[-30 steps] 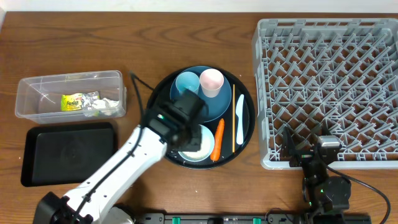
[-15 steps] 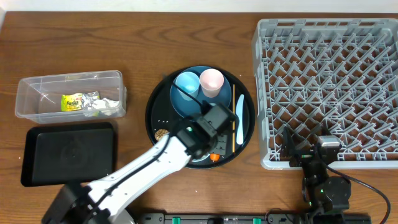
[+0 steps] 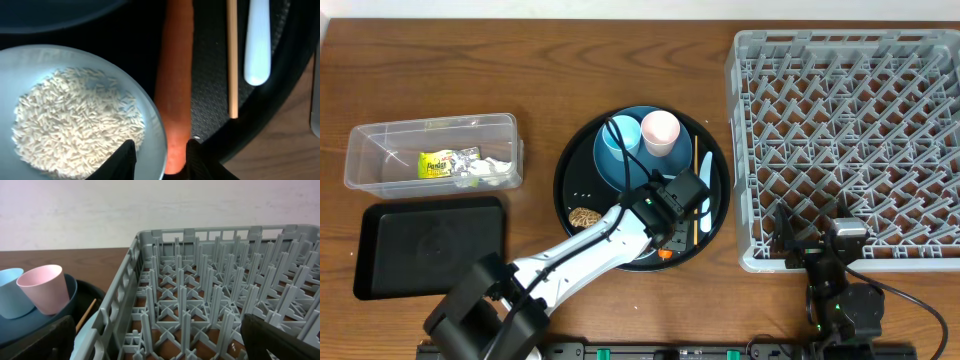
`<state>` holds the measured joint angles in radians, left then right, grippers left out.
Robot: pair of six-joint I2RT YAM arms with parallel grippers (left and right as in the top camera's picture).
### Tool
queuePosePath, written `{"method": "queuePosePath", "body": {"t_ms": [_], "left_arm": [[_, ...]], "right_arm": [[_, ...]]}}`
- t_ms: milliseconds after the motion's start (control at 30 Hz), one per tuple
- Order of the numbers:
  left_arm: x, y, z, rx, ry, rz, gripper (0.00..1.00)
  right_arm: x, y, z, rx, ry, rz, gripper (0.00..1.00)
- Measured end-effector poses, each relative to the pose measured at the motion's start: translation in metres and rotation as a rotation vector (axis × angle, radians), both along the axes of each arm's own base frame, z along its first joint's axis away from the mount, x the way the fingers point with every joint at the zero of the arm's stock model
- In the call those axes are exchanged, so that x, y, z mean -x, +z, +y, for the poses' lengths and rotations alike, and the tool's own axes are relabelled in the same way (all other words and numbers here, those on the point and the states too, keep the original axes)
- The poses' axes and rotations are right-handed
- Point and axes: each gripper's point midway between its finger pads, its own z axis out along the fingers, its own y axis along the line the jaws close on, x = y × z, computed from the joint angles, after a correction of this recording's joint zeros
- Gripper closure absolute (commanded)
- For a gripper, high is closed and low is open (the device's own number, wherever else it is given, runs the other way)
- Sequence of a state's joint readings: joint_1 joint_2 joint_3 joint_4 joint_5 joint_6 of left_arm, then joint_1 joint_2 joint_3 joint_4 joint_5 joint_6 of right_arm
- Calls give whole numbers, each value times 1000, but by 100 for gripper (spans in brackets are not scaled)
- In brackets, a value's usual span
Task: Sort waste into correct bins and load items into the dishwasher rack
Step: 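Swing the left gripper right over the carrot beside the rice bowl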
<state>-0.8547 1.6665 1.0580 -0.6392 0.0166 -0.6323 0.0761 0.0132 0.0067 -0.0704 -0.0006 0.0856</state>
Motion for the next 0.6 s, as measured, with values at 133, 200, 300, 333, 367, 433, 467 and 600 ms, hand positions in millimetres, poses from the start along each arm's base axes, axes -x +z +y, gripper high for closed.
{"method": "queuePosePath", "body": {"t_ms": [133, 200, 300, 333, 367, 433, 467, 600], "left_arm": [[-1, 0, 1, -5, 2, -6, 65], [-1, -1, 1, -8, 2, -6, 65], [-1, -7, 3, -26, 3, 3, 65], [-1, -9, 3, -32, 4, 6, 65], [-1, -12, 4, -38, 4, 11, 65], [0, -15, 4, -46, 4, 18, 65], [0, -15, 4, -47, 4, 18, 65], [-1, -15, 3, -42, 4, 15, 73]], "right_arm": [[0, 0, 0, 0, 0, 0, 1], [0, 0, 0, 0, 0, 0, 1], [0, 0, 0, 0, 0, 0, 1], [0, 0, 0, 0, 0, 0, 1], [0, 0, 0, 0, 0, 0, 1], [0, 0, 0, 0, 0, 0, 1], [0, 0, 0, 0, 0, 0, 1], [0, 0, 0, 0, 0, 0, 1]]}}
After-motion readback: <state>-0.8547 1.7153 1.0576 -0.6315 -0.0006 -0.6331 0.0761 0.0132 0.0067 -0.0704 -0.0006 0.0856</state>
